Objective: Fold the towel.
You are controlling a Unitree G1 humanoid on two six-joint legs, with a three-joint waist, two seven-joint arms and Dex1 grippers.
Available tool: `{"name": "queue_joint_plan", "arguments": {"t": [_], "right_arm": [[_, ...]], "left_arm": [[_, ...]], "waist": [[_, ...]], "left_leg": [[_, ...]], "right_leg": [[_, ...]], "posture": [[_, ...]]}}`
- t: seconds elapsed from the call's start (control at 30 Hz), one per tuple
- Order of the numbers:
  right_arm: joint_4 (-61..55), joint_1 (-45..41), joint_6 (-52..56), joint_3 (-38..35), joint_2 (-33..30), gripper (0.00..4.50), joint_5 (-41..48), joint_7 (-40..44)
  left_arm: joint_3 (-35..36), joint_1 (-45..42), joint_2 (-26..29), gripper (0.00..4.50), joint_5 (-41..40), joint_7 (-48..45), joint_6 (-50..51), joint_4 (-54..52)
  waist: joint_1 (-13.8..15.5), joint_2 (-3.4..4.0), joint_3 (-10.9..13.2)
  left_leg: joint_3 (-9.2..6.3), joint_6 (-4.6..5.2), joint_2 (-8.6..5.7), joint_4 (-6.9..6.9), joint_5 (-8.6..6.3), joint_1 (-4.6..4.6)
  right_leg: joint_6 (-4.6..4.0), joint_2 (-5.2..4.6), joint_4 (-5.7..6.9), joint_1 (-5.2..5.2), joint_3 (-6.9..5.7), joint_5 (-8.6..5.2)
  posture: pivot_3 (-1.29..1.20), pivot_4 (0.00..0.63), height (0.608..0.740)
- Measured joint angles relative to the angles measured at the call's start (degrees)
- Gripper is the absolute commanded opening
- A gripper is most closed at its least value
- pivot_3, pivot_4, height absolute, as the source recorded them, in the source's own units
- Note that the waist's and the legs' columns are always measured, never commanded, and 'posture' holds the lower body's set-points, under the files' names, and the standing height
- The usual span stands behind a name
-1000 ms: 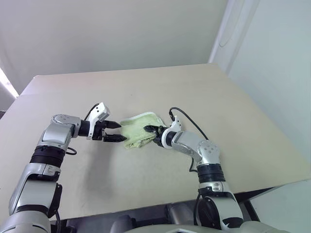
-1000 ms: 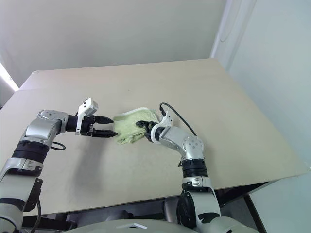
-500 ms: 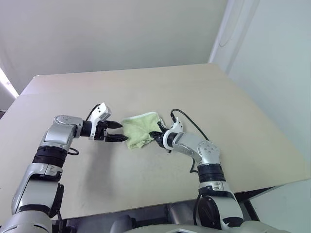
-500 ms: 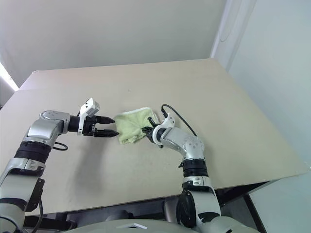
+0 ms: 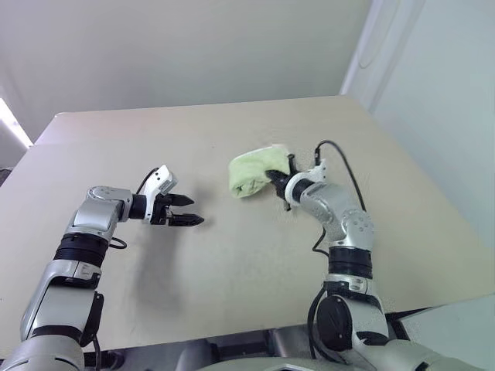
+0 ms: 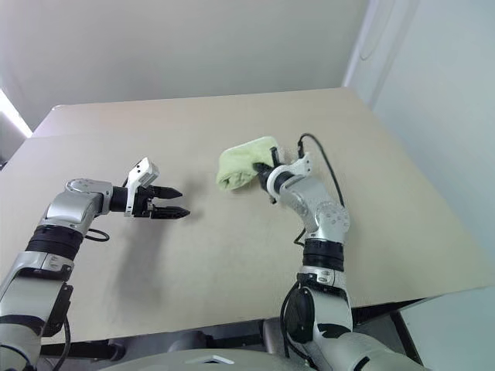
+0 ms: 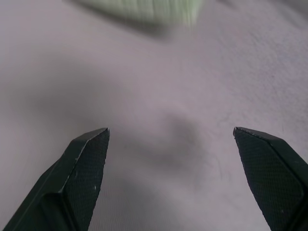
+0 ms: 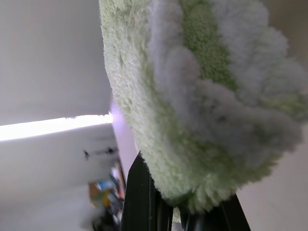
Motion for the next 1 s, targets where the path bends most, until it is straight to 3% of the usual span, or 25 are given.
{"name": "queue_joint_plan", "arguments": {"t": [0.1,0.3,0.5,0.7,0.97,1.0], "right_arm": [[-0.01,-0.86,-2.08,-1.80,-2.61,0.02,0.24,-0.87],[2.74,-0.64,-5.96,-8.77,-14.76,0.02,-1.46,1.71],[7.96,2.19,-7.60,-13.52,-20.87,0.02,-4.59,3.05],[11.37,6.45,-7.61,-13.71,-20.23,0.02,-10.20,3.65],[11.45,5.68,-8.71,-11.17,-20.14,0.02,-19.16,3.90],[11.59,5.64,-8.77,-11.14,-20.14,0.27,-19.80,4.28]], "left_arm": [[-0.01,-0.06,-0.47,4.38,0.04,0.24,-0.05,0.18],[-0.09,-0.67,-1.53,4.38,0.24,0.39,-0.34,2.30],[-0.31,-2.83,-2.42,4.38,0.81,0.00,-1.00,3.94],[-0.51,-3.58,-2.53,4.38,1.40,-0.34,-1.67,5.54],[-0.51,-4.07,-2.57,4.38,1.68,-0.25,-3.16,5.87],[-0.52,-4.03,-2.56,4.38,1.76,-0.23,-3.22,5.87]], "waist": [[0.38,0.01,0.00],[1.69,0.01,0.01],[1.56,0.03,0.01],[1.56,0.04,0.01],[1.77,-0.13,-0.10],[1.79,-0.13,-0.10]], "left_leg": [[0.00,0.00,-0.07,-0.01,0.00,0.00],[0.32,0.00,-0.21,-0.08,0.00,0.06],[0.39,0.01,-0.22,-0.27,0.01,0.19],[0.45,0.01,-0.22,-0.28,0.01,0.21],[0.40,0.01,-0.22,-0.27,0.01,0.50],[0.40,0.01,-0.22,-0.26,0.01,0.57]], "right_leg": [[-0.01,-0.02,0.00,0.02,0.00,0.00],[0.00,-0.05,-0.02,0.03,0.07,-0.04],[-0.11,0.02,0.04,0.03,0.12,-0.09],[-0.13,0.03,0.09,0.06,0.18,-0.10],[-0.15,0.01,0.01,0.67,0.16,-0.26],[-0.17,0.00,0.00,0.73,0.16,-0.28]], "posture": [[0.00,0.000,0.712],[0.00,0.000,0.712],[0.00,0.000,0.712],[0.00,0.000,0.712],[0.00,0.000,0.712],[0.00,0.000,0.712]]}}
